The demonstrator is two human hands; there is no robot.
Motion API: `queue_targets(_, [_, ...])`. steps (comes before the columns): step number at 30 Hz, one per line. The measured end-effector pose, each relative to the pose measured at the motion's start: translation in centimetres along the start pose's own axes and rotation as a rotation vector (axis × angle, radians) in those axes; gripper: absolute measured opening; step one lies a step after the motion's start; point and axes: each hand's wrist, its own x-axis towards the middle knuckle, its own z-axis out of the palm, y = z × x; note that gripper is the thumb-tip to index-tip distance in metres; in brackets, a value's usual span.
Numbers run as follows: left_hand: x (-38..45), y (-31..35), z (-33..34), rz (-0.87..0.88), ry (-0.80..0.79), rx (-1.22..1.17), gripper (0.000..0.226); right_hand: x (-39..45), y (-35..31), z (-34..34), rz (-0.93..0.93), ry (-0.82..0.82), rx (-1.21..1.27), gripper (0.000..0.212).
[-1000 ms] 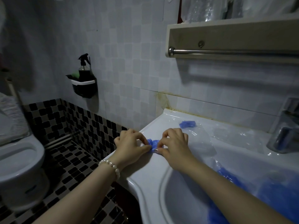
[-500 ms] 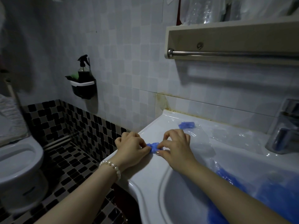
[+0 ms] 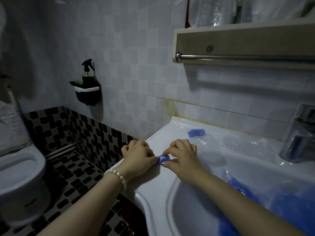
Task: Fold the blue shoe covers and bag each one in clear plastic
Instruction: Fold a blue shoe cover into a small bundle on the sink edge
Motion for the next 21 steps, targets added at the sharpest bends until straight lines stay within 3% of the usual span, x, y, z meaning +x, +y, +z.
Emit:
queue_targets(6, [-0.3,-0.4,0.2,0.038,0.160,-0.049,0.016,1.0,0.0,-0.2,0.038,-0.071,-0.035,0.021])
queue_targets(11, [-0.2,-0.7,0.5,0.157,0.161,0.052,0.026,1.6,0.1,-0.3,0.190,-0.195,0.017,0.016])
queue_targets(13, [-0.1,-0.7,0.8,0.184,0.178,0.106,0.025,1.4,0.1,-0.1,0.203,-0.170,0.015,0.013])
queue_targets(17, [-0.1,-1.2,1.8,0.333,0.276,0.130,0.028,0.1,0.3,0.2,0.006,-0.050,-0.026,0.031])
queue_targets(21, [-0.2,-0.7,1.1,0.246,0.040,0.107,0.066,-0.1,0.3,-0.4,-0.057,-0.075,-0.013,0.035])
